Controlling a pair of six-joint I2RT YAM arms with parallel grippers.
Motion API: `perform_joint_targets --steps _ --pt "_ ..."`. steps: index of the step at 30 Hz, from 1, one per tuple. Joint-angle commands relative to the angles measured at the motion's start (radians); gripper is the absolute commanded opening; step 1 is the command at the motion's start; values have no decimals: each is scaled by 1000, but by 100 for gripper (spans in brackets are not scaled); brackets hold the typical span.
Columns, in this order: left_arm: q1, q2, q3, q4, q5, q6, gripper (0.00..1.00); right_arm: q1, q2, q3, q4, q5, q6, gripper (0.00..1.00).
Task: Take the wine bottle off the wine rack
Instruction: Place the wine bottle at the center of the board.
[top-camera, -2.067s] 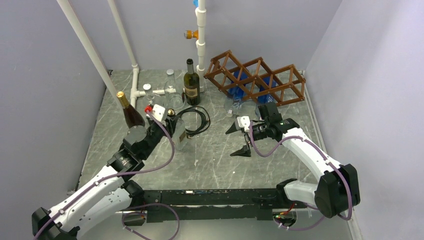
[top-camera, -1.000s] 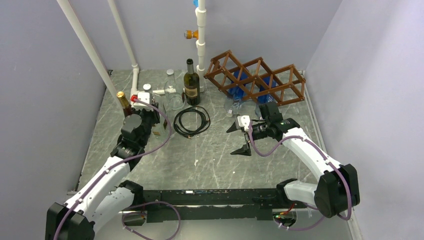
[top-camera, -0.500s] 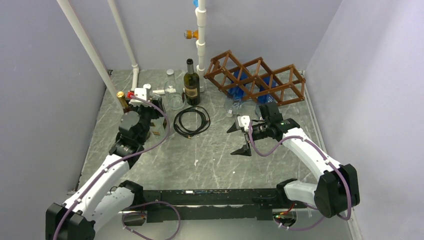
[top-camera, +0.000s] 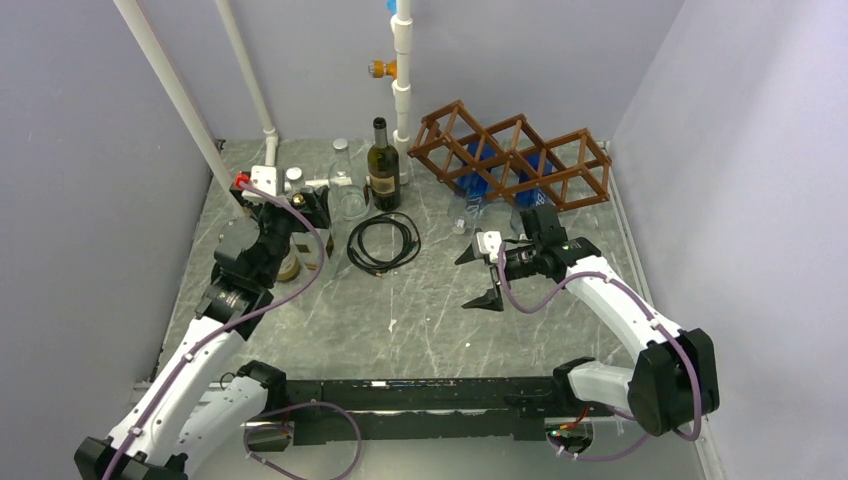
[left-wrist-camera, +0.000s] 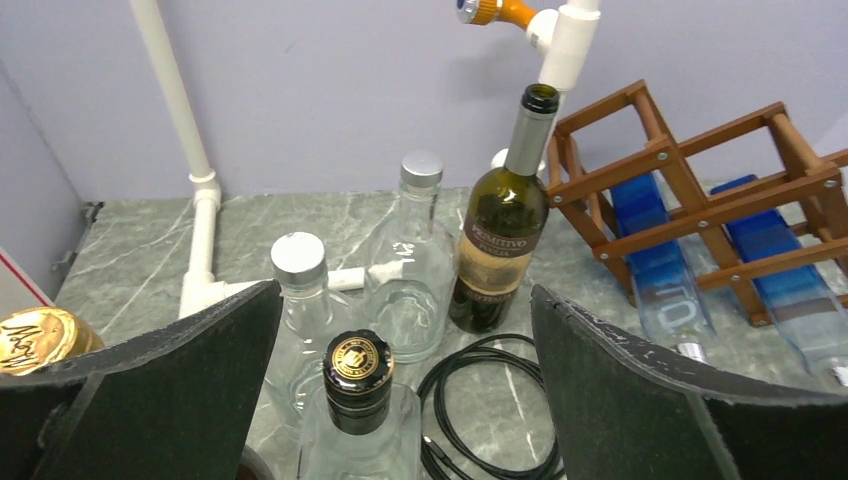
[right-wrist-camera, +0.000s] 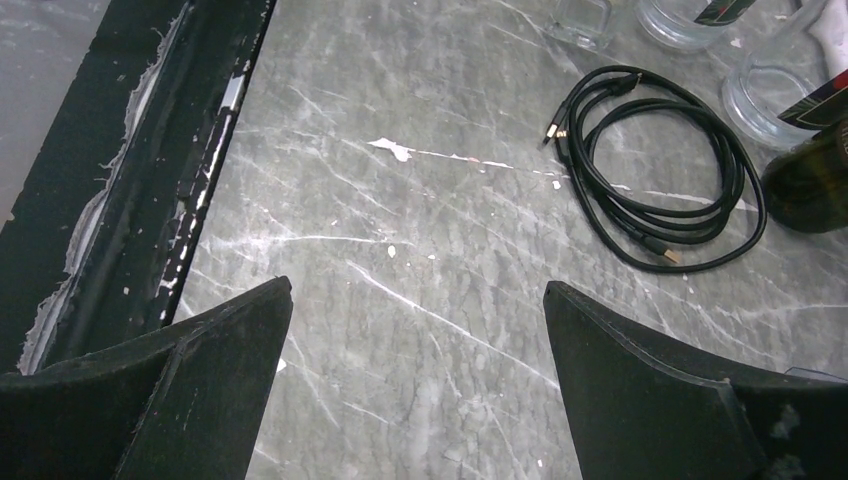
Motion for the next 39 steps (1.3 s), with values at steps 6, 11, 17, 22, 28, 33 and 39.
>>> perform_joint_targets --steps 6,11,17,22,28,33,39 --pt "2 -44 102 -154 144 -68 100 -17 -15 6 7 -33 -30 100" --pt "2 -55 123 -191 210 -101 100 -24 -17 4 19 -35 -15 100" --pt "2 -44 133 -200 321 -155 100 -37 -20 3 120 -1 159 100" --pt "2 -18 153 -213 393 -205 99 -70 -26 9 218 47 335 100" --pt "2 21 146 -177 502 -287 100 -130 -36 7 311 92 545 100" --pt "-11 61 134 -138 570 -342 100 -199 -51 10 380 138 764 100" --pt "-127 134 168 -166 490 -315 100 -271 -87 -8 472 256 913 100"
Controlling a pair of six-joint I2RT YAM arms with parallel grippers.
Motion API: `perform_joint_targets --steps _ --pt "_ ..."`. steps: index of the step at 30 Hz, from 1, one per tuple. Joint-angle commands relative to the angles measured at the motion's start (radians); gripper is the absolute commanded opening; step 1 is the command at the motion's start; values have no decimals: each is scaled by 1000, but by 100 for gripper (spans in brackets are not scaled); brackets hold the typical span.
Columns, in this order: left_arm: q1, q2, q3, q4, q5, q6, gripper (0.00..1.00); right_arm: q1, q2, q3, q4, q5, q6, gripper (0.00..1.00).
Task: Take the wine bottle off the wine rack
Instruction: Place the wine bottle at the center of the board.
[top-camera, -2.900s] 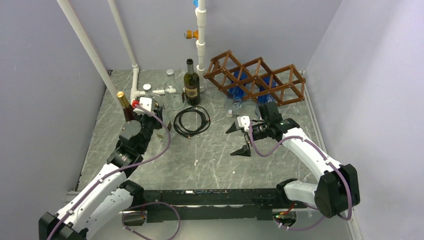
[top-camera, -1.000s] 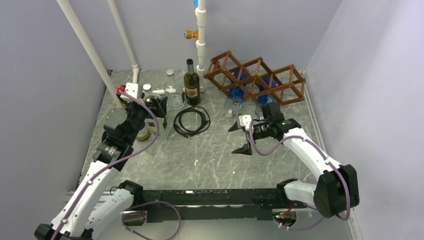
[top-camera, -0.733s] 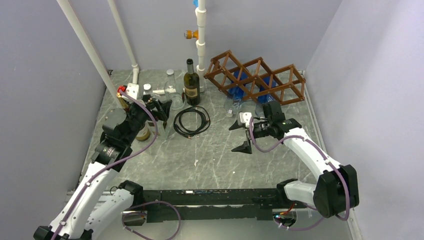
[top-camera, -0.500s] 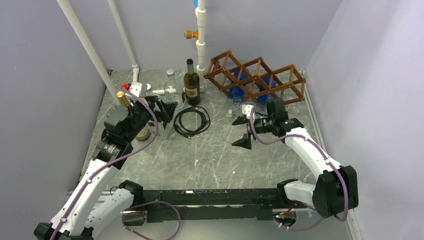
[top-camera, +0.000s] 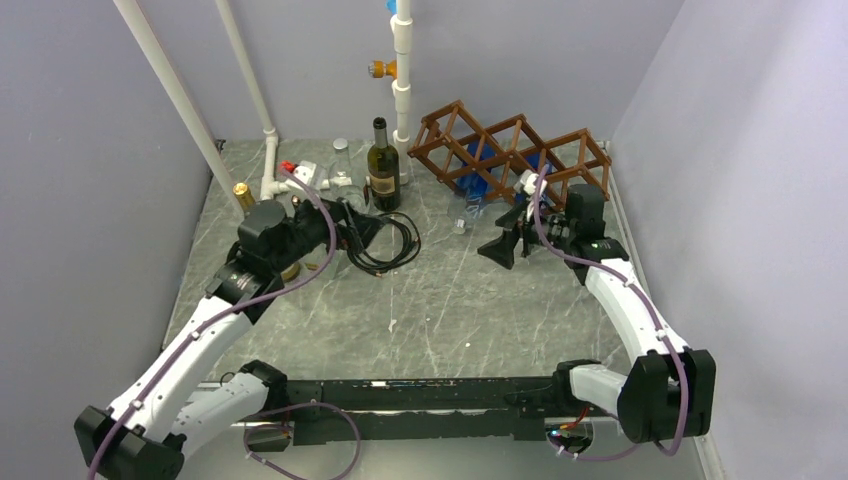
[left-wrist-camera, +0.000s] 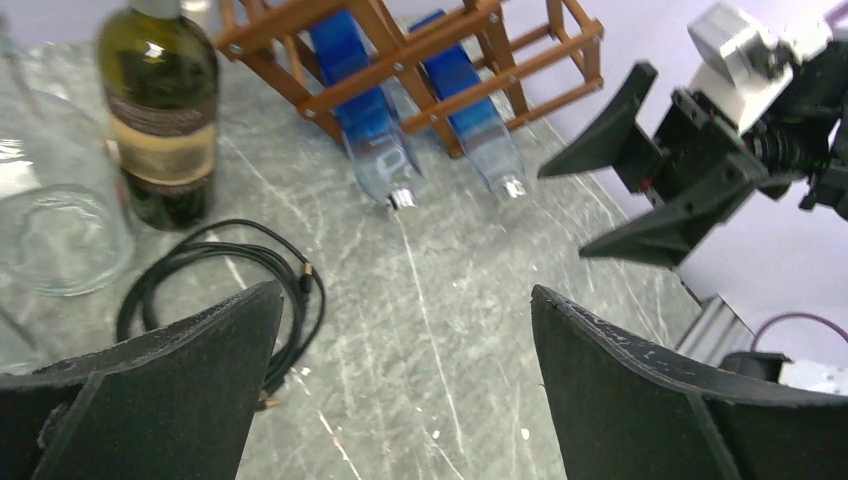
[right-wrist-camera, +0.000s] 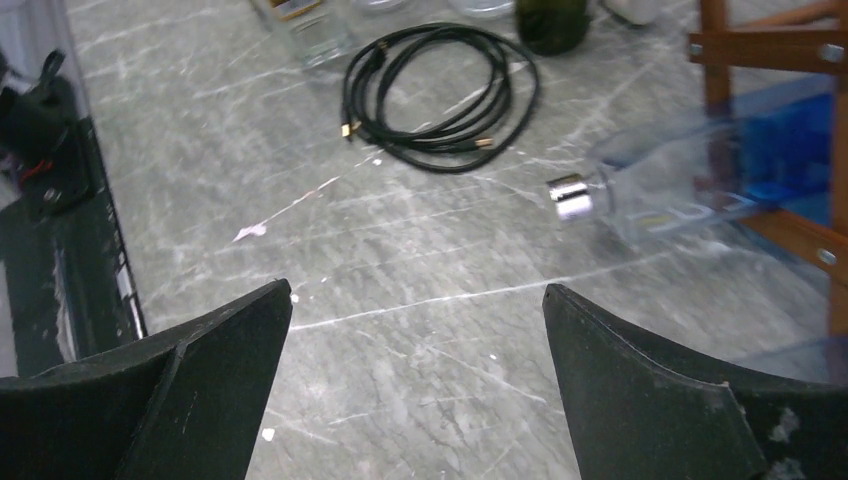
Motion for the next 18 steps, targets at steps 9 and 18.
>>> perform_joint_targets --steps 9,18 --pt "-214 164 103 33 -127 43 100 -59 -71 10 106 578 380 100" --pt "-274 344 174 56 -171 15 99 -59 -39 95 -119 785 398 100"
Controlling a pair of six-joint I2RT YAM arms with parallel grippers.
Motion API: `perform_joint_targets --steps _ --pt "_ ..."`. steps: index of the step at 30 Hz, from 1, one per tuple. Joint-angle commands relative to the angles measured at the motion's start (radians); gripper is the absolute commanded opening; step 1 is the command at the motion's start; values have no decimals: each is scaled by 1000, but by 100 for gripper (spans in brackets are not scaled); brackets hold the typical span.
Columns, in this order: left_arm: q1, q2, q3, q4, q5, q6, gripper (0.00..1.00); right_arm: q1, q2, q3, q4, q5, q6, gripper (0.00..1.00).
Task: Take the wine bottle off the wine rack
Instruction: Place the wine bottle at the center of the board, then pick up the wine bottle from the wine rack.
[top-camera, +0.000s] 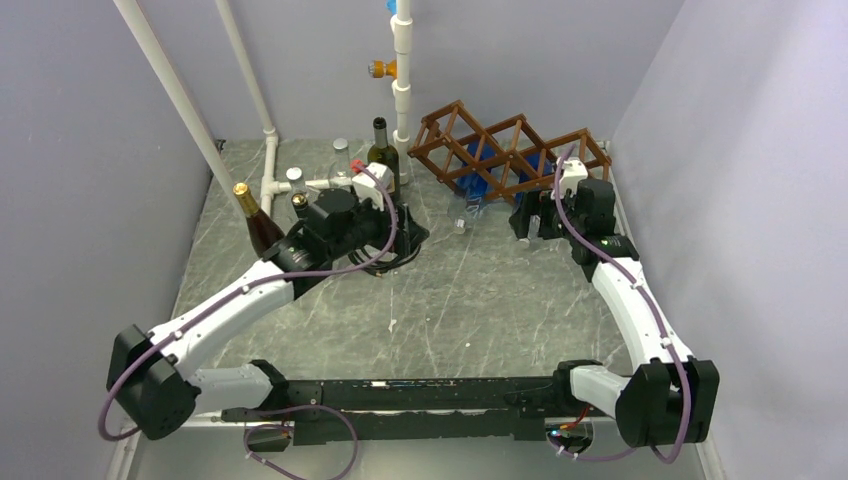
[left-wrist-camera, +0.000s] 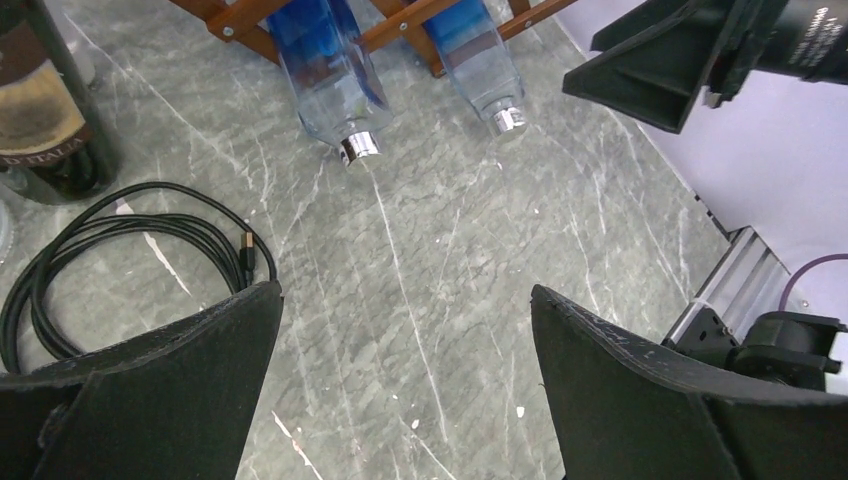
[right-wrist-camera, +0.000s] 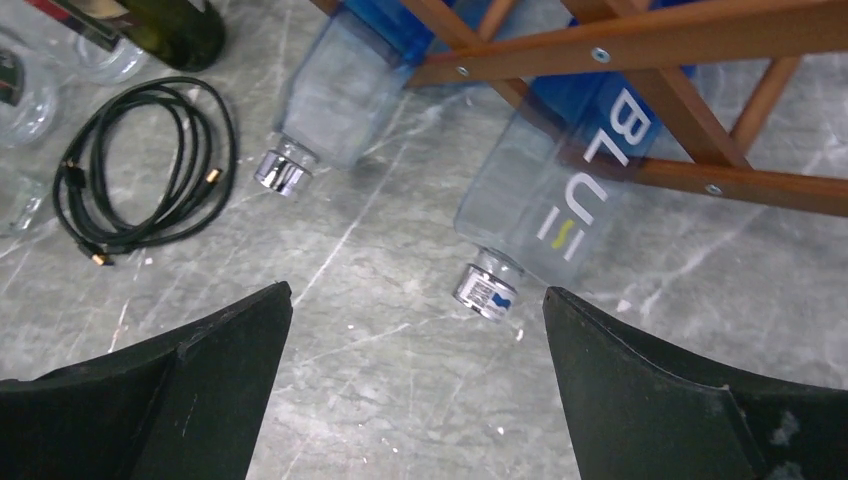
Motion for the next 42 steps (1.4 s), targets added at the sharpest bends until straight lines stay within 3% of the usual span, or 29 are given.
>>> perform_joint_targets --steps 1,10,17,32,42 --pt "-35 75 85 54 -53 -13 99 -7 -14 25 -61 111 28 100" --pt "-75 273 209 55 -118 -29 99 -151 -67 -55 -16 -92 29 100" --pt "-75 405 296 99 -171 -33 99 -192 -70 -66 -3 -127 21 100" --pt "-44 641 453 170 -141 52 100 -212 -53 -70 -7 -164 -30 100" --pt "25 745 504 194 -46 8 100 -215 -39 -69 -9 -170 -41 100"
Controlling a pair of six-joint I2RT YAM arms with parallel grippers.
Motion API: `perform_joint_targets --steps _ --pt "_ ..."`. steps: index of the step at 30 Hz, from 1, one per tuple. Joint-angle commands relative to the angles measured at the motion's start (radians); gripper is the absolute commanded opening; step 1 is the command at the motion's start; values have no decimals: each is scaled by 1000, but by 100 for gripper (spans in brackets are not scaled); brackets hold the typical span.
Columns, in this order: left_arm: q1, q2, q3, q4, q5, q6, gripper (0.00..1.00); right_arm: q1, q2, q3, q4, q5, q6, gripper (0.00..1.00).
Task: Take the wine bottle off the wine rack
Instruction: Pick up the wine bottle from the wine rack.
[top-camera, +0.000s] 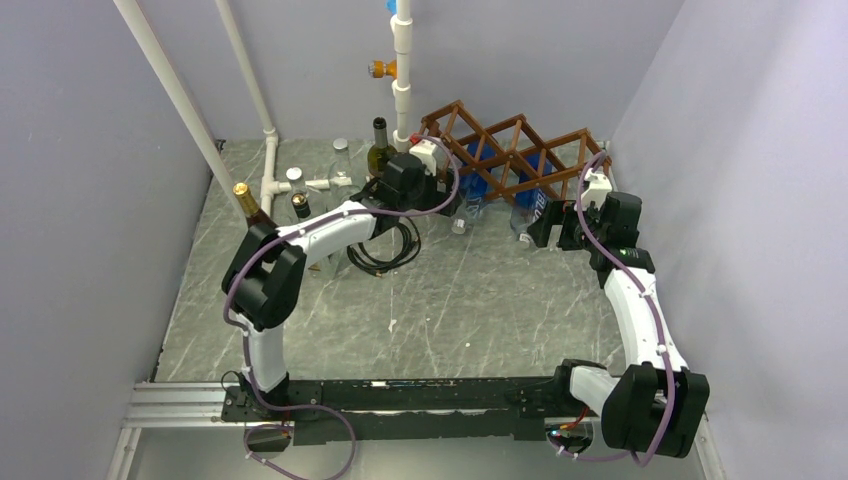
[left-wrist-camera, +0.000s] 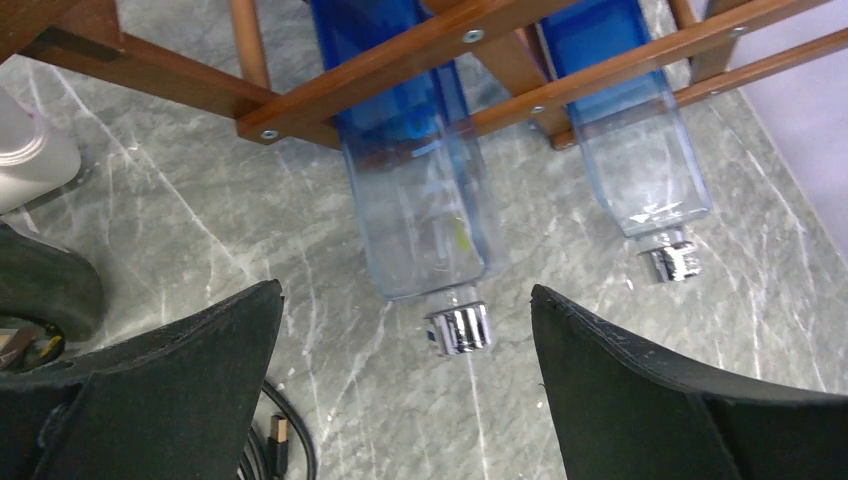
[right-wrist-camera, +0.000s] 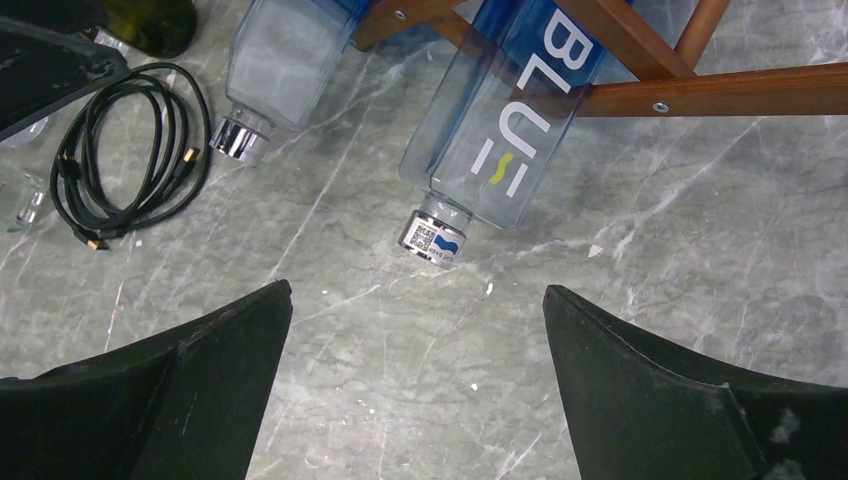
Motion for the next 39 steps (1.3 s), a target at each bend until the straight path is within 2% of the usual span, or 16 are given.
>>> perform_joint_targets --steps 1,16,39 --pt "21 34 60 54 48 -19 100 -8 7 2 28 -16 -15 100" --pt "43 133 129 68 69 -30 100 -8 21 8 22 -25 -21 100" --pt "64 312 218 208 224 -128 100 -8 18 6 22 -28 -26 100"
